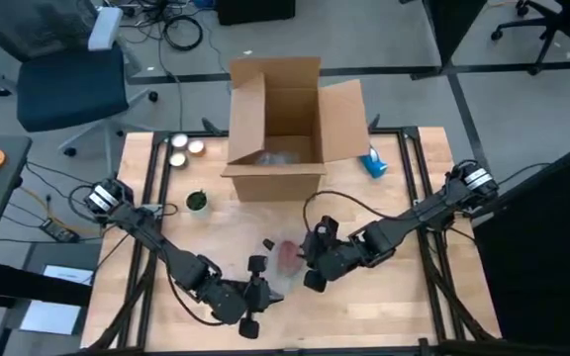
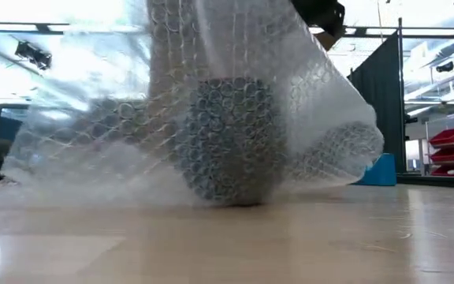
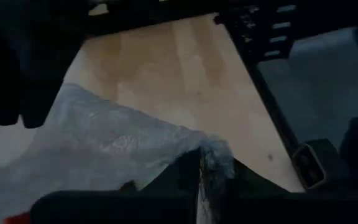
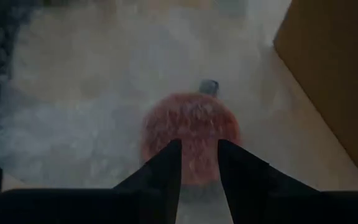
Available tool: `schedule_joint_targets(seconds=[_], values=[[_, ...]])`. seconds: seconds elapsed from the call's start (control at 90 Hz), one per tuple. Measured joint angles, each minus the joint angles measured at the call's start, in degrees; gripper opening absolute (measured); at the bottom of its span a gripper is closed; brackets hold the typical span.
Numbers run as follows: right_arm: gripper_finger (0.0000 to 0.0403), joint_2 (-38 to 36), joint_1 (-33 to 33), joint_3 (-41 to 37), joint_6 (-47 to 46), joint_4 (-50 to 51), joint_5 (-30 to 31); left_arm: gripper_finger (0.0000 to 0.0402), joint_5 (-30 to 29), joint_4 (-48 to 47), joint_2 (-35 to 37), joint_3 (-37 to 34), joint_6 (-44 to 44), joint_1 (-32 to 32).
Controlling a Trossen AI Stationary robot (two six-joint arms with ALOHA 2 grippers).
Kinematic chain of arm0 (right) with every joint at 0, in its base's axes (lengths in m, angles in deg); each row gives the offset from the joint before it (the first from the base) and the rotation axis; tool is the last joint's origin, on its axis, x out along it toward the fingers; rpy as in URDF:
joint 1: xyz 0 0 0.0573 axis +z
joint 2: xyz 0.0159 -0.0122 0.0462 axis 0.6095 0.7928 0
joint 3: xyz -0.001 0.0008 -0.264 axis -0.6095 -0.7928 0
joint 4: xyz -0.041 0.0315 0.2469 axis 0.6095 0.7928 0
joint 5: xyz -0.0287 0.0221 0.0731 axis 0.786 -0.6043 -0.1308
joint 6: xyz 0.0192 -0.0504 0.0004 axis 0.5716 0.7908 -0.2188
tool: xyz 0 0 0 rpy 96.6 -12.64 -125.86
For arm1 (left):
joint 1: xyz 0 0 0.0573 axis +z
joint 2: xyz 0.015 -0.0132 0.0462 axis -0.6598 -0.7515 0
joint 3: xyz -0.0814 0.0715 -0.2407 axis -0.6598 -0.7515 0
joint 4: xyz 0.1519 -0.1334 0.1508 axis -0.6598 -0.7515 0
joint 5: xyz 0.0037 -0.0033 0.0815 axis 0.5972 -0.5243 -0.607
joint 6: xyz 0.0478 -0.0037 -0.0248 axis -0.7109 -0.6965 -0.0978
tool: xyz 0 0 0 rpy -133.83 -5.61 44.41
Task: Wrap mug
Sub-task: Wrap the black cup with the transparent bubble wrap
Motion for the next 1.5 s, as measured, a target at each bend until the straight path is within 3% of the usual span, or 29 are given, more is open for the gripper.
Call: schedule_joint_targets(seconds=[0.133,0.367,0.544,0.667,0.944,1.222,1.5], values=[[0.0078,0.01,1.10,0.00,0.04,-0.46,-0.27,0.0012,-2.20,-0.64,0.00,0.00,4.58,0.02],[0.0077,0.05,2.15,0.00,-1.34,-0.46,-0.29,0.0082,-2.84,-7.04,0.00,0.00,23.61,-0.09],[0.0077,0.07,2.22,0.00,-1.42,-0.51,-0.27,0.0120,-3.33,-13.10,0.00,0.00,32.32,-1.01],[0.0077,0.08,2.21,0.00,-2.05,-0.53,-0.21,0.0133,-4.74,-15.10,0.00,0.00,36.06,-0.98],[0.0077,0.08,2.69,0.00,-3.07,-0.53,-0.18,0.0143,-1.86,-17.97,0.00,-3.89,44.13,-0.33],[0.0077,0.08,2.87,0.00,-3.20,-0.53,-0.18,0.0143,2.82,-8.18,0.00,-10.75,45.46,0.48],[0.0077,0.08,3.15,0.00,-4.26,-0.38,-0.18,0.0143,4.17,11.67,4.51,-22.65,46.82,0.46]])
